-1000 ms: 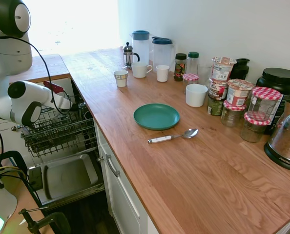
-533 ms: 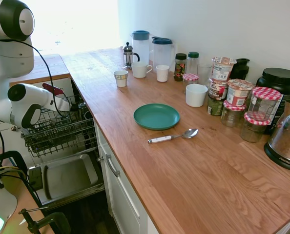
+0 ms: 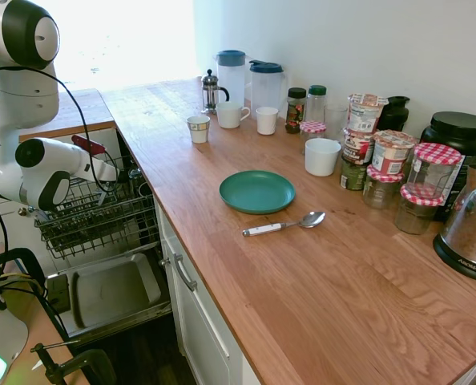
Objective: Put the fork in the dishwasher
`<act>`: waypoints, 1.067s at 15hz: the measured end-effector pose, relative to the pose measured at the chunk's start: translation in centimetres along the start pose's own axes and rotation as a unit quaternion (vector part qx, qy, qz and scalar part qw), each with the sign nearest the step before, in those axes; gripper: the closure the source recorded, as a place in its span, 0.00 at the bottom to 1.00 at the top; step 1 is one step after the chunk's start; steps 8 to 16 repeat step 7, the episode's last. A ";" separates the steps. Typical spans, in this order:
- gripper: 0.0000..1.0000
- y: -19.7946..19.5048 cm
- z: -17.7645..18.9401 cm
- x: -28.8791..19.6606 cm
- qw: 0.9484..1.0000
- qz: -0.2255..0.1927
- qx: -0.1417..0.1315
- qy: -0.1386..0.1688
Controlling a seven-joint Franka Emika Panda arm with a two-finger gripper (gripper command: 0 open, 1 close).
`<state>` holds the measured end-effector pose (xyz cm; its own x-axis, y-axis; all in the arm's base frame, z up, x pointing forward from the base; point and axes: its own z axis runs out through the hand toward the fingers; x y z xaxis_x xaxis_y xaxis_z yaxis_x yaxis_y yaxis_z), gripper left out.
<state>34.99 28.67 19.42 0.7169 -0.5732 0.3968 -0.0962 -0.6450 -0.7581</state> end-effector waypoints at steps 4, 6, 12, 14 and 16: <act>0.00 0.1 -0.1 -0.1 1.000 0.004 -0.002 0.002; 0.00 0.0 -0.1 -0.3 1.000 0.004 -0.002 -0.001; 0.00 -0.2 -0.1 -0.5 1.000 0.005 -0.003 -0.002; 0.00 -0.2 -0.1 -0.5 1.000 0.005 -0.003 -0.002; 0.00 -0.2 -0.1 -0.5 1.000 0.005 -0.003 -0.002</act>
